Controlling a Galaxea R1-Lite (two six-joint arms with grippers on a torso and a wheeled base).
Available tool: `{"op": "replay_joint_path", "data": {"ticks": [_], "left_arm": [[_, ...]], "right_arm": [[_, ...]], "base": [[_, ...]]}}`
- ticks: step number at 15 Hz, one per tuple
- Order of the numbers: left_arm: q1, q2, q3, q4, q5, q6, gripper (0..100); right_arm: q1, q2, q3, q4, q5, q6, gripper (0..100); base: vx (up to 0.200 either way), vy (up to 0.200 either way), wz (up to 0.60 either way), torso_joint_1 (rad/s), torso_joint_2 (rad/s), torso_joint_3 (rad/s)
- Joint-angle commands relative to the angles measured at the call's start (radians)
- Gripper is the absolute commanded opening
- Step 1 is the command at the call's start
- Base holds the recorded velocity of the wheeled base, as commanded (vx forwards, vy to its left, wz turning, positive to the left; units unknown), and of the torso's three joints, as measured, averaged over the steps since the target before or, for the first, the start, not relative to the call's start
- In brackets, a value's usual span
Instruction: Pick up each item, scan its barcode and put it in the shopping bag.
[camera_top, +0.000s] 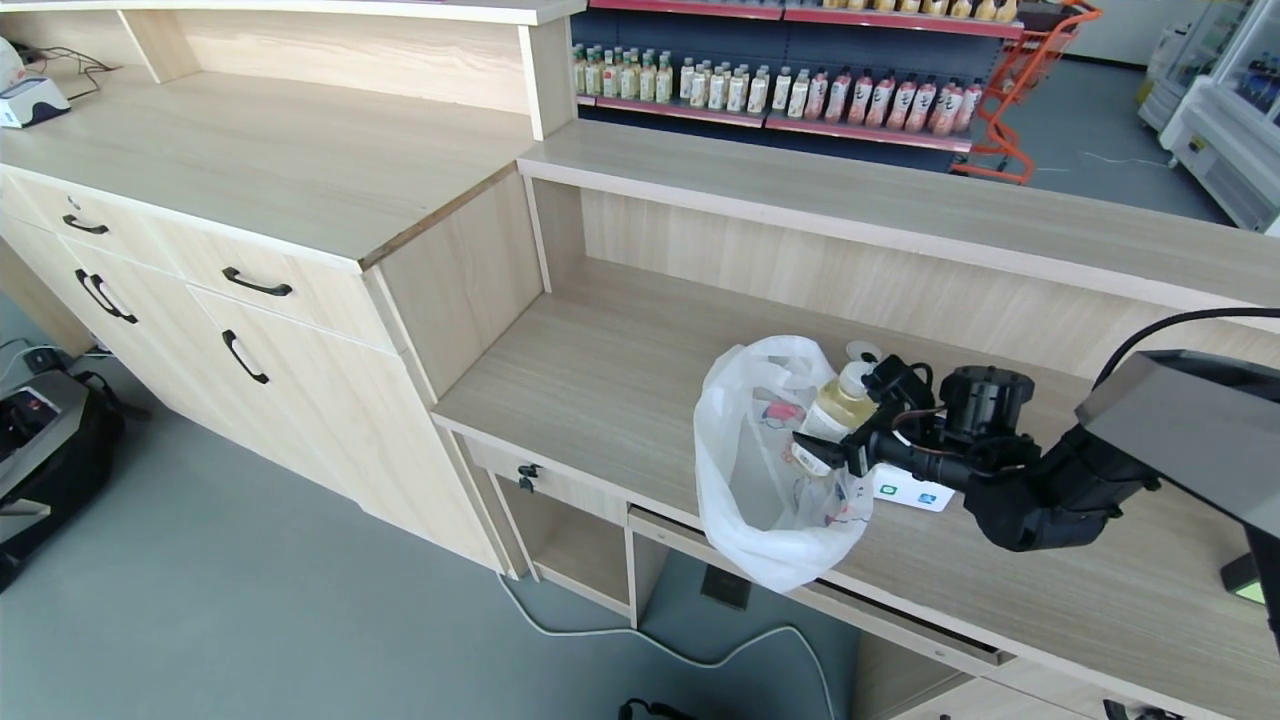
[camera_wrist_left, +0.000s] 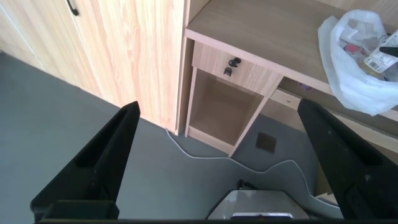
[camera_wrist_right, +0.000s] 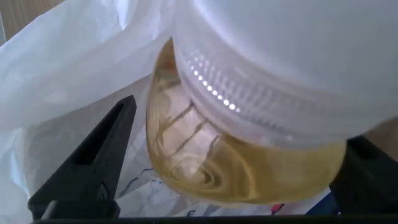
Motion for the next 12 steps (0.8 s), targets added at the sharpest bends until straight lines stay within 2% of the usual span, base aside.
{"op": "replay_joint_path", "data": {"ticks": [1, 3, 4, 5, 6, 9, 11, 12], "left_arm": [[0.0, 0.0, 0.0, 0.0, 0.0, 0.0, 100], [0.0, 0.0, 0.0, 0.0, 0.0, 0.0, 100], [0.0, 0.0, 0.0, 0.0, 0.0, 0.0, 100], [0.0, 0.0, 0.0, 0.0, 0.0, 0.0, 100], [0.0, 0.0, 0.0, 0.0, 0.0, 0.0, 100], [0.0, 0.0, 0.0, 0.0, 0.0, 0.0, 100], [0.0, 0.0, 0.0, 0.0, 0.0, 0.0, 100], [0.0, 0.0, 0.0, 0.0, 0.0, 0.0, 100]], "right_arm": [[-0.021, -0.18, 0.046, 0.105, 0.0, 0.006, 100], [-0.076, -0.369, 0.132, 0.246, 0.0, 0.006, 100], [-0.097, -0.427, 0.167, 0.275, 0.0, 0.006, 100], [-0.163, -0.543, 0.263, 0.309, 0.0, 0.005, 100], [-0.185, -0.58, 0.29, 0.312, -0.001, 0.006, 100], [-0.335, -0.778, 0.399, 0.378, -0.021, 0.005, 100], [-0.412, -0.82, 0.408, 0.418, -0.136, 0.006, 100], [-0.452, -0.82, 0.408, 0.456, -0.27, 0.003, 100]], "base": [[0.0, 0.0, 0.0, 0.0, 0.0, 0.0], [0.0, 0.0, 0.0, 0.0, 0.0, 0.0], [0.0, 0.0, 0.0, 0.0, 0.0, 0.0], [0.0, 0.0, 0.0, 0.0, 0.0, 0.0], [0.0, 0.0, 0.0, 0.0, 0.0, 0.0], [0.0, 0.0, 0.0, 0.0, 0.0, 0.0], [0.0, 0.0, -0.6, 0.002, 0.0, 0.002], [0.0, 0.0, -0.6, -0.002, 0.0, 0.002]]}}
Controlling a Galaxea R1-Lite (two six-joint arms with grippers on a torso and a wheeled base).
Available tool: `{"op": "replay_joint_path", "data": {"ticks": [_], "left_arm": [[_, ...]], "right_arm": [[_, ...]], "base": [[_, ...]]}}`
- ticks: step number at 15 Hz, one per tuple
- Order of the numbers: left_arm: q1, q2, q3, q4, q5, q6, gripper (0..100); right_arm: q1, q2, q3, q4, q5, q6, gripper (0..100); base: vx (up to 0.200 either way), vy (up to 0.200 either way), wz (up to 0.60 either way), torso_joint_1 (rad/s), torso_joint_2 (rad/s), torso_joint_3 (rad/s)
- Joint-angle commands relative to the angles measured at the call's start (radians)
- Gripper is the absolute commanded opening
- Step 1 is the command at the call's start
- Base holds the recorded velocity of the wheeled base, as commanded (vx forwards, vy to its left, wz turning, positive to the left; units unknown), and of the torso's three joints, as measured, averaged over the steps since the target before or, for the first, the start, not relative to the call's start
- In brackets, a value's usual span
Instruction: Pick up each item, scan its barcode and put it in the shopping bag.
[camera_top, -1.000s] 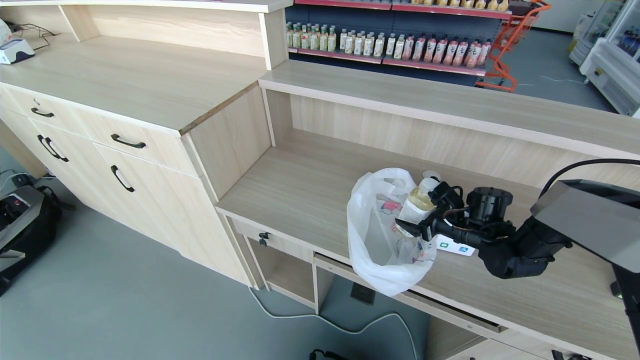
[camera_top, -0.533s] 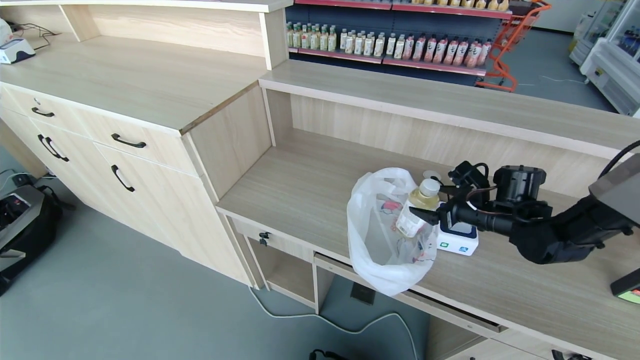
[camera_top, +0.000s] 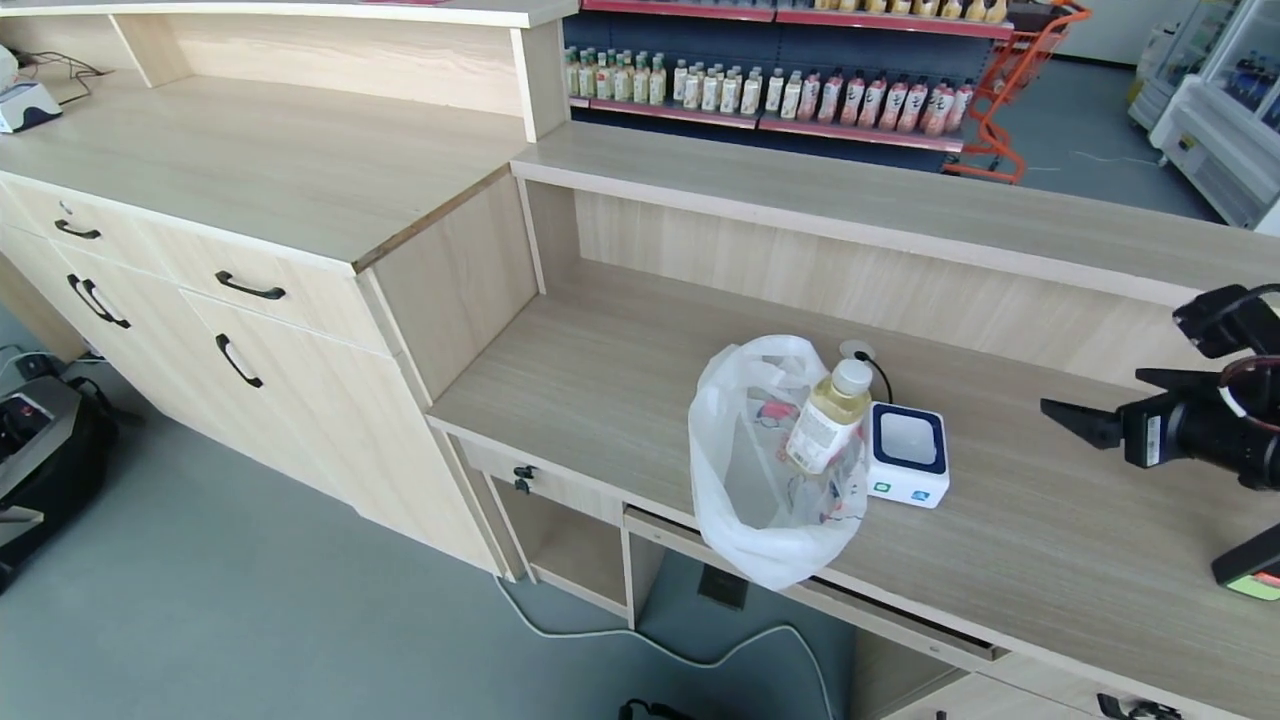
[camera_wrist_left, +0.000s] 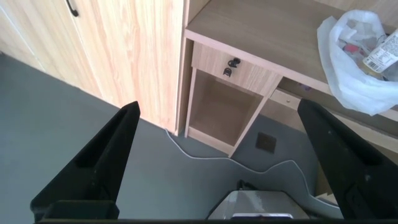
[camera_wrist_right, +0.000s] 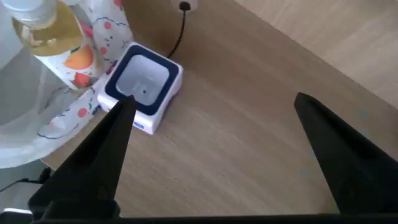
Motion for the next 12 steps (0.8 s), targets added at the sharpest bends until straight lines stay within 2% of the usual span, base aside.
{"op": "replay_joint_path", "data": {"ticks": [1, 2, 4, 5, 9, 12], "left_arm": [[0.0, 0.0, 0.0, 0.0, 0.0, 0.0, 100], [0.0, 0.0, 0.0, 0.0, 0.0, 0.0, 100], [0.0, 0.0, 0.0, 0.0, 0.0, 0.0, 100], [0.0, 0.0, 0.0, 0.0, 0.0, 0.0, 100], [0.0, 0.0, 0.0, 0.0, 0.0, 0.0, 100], [0.0, 0.0, 0.0, 0.0, 0.0, 0.0, 100]], "right_arm": [[-0.113, -0.069, 0.01, 0.083, -0.241, -0.003, 100], [-0.146, -0.051, -0.003, 0.14, -0.393, -0.005, 100], [-0.211, 0.012, -0.036, 0.221, -0.622, -0.052, 100], [-0.232, 0.043, -0.054, 0.218, -0.654, -0.077, 100], [-0.249, 0.252, -0.227, 0.157, -0.654, -0.092, 100], [-0.249, 0.385, -0.306, 0.1, -0.654, -0.164, 100]], "base": [[0.0, 0.0, -0.6, -0.002, 0.0, 0.002], [0.0, 0.0, -0.6, 0.002, 0.0, 0.012], [0.0, 0.0, -0.6, 0.005, 0.0, 0.012], [0.0, 0.0, -0.6, -0.002, 0.0, 0.007], [0.0, 0.0, 0.0, 0.0, 0.0, 0.0], [0.0, 0.0, 0.0, 0.0, 0.0, 0.0]]}}
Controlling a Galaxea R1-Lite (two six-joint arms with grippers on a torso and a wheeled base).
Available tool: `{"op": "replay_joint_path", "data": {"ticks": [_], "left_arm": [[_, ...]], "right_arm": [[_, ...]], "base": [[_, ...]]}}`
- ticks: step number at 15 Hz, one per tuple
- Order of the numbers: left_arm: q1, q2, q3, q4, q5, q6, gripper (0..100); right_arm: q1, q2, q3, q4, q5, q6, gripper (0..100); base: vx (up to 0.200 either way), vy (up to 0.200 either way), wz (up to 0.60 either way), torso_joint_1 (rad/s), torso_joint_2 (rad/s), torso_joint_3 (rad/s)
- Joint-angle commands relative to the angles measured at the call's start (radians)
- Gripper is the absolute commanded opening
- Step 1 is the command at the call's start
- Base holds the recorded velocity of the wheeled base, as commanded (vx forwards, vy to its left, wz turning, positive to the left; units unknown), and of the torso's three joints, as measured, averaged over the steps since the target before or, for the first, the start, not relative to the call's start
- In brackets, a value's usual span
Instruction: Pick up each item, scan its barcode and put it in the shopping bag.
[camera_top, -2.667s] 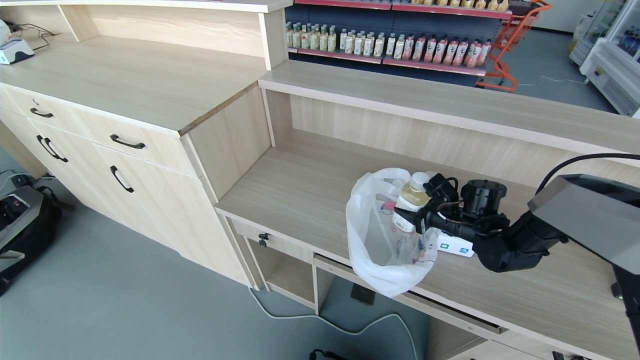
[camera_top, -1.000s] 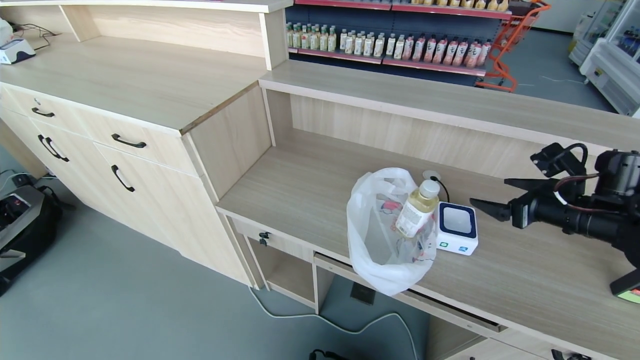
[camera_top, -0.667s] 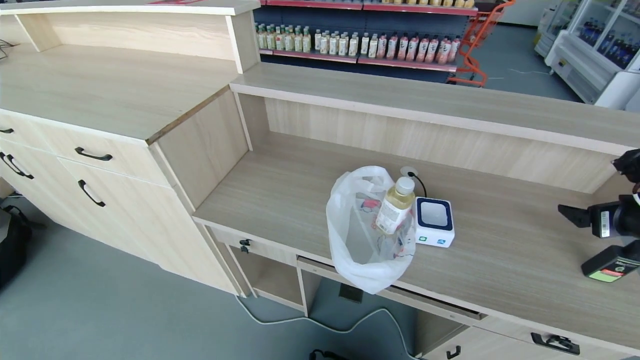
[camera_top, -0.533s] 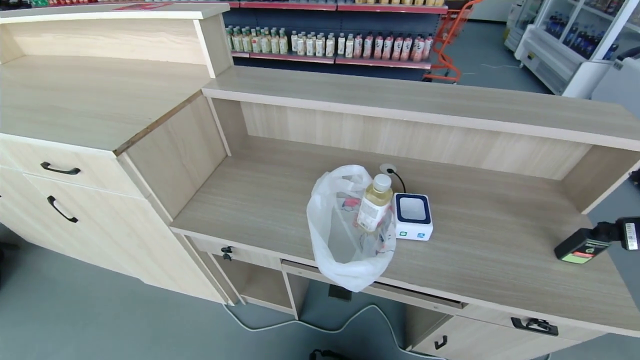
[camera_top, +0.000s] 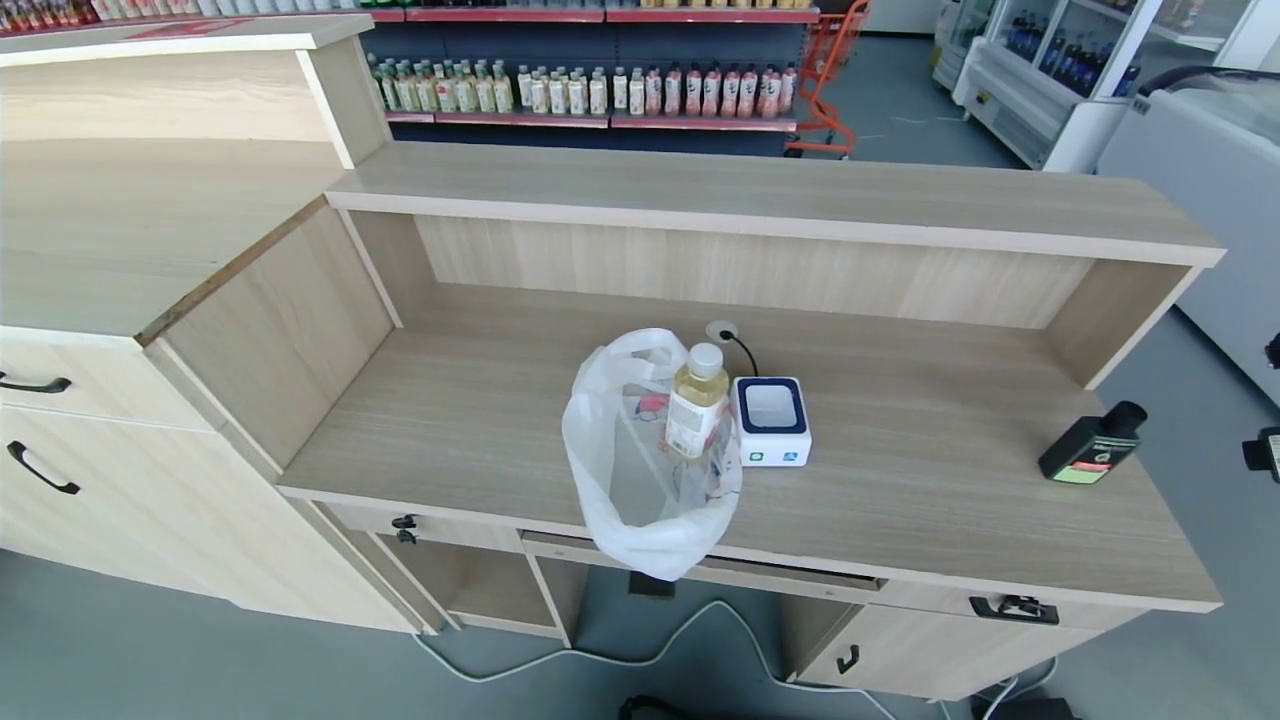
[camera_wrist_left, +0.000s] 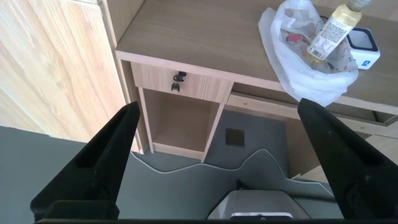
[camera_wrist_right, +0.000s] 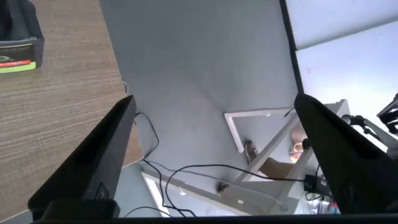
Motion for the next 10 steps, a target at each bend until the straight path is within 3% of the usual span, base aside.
{"op": "replay_joint_path", "data": {"ticks": [1, 10], "left_arm": [[0.0, 0.0, 0.0, 0.0, 0.0, 0.0, 100], [0.0, 0.0, 0.0, 0.0, 0.0, 0.0, 100]], "right_arm": [[0.001, 0.144, -0.053, -0.023, 0.0, -0.046, 100], [0.064, 0.19, -0.051, -0.089, 0.002, -0.051, 100]], "base": [[0.0, 0.0, 0.0, 0.0, 0.0, 0.0], [0.0, 0.0, 0.0, 0.0, 0.0, 0.0]]}}
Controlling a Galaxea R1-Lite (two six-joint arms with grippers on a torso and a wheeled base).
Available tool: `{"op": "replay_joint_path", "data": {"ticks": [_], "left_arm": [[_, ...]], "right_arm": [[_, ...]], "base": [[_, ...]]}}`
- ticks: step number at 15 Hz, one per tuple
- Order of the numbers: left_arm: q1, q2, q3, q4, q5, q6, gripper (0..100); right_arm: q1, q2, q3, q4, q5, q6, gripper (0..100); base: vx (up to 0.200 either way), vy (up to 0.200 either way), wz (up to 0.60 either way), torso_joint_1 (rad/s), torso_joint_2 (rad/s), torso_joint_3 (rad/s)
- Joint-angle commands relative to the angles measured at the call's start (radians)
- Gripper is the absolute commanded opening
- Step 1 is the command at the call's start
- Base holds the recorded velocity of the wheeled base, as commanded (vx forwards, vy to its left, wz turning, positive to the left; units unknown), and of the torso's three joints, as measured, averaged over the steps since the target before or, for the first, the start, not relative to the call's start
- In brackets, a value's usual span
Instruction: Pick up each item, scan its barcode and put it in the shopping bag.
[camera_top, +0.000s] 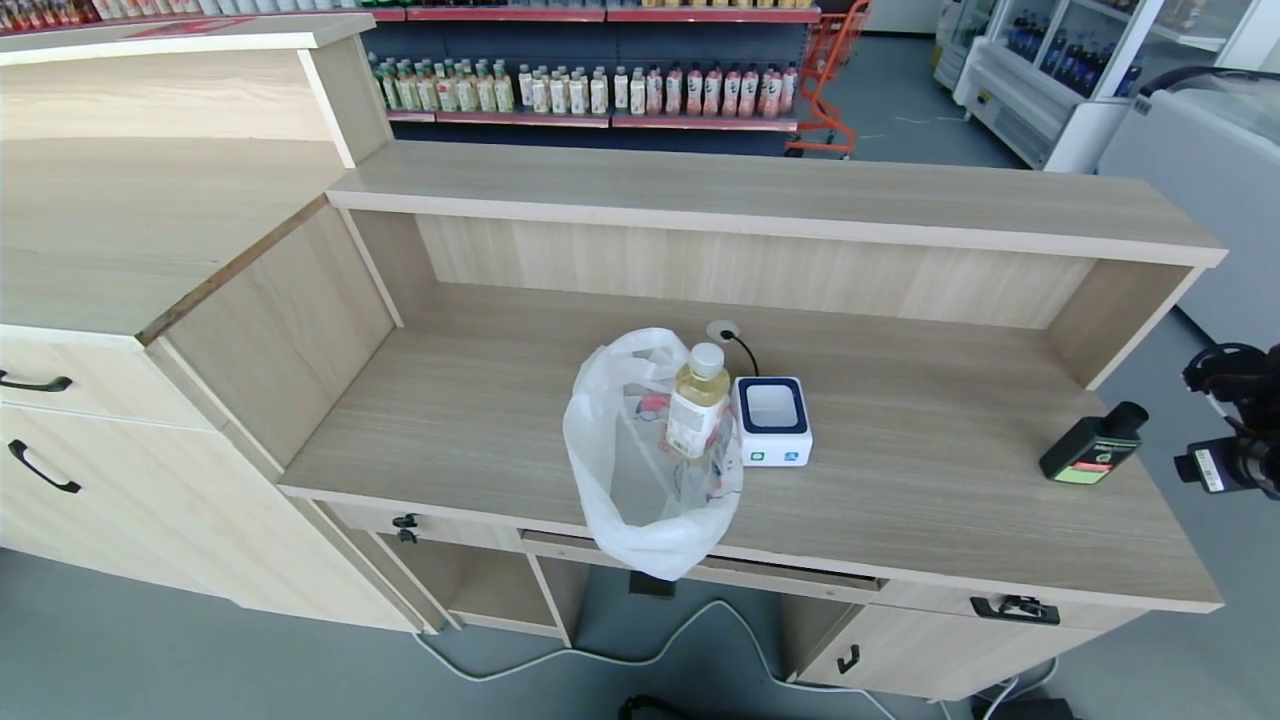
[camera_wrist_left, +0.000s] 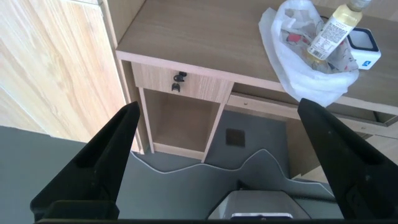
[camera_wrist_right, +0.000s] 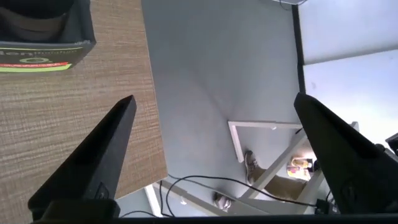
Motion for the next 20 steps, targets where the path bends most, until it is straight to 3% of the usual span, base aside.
{"op": "replay_joint_path", "data": {"ticks": [1, 20], "left_arm": [[0.0, 0.0, 0.0, 0.0, 0.0, 0.0, 100], [0.0, 0.0, 0.0, 0.0, 0.0, 0.0, 100]], "right_arm": [[0.008, 0.027, 0.0, -0.012, 0.002, 0.0, 100], [0.068, 0.14, -0.017, -0.167, 0.171, 0.003, 100]], "base": [[0.0, 0.0, 0.0, 0.0, 0.0, 0.0], [0.0, 0.0, 0.0, 0.0, 0.0, 0.0]]}}
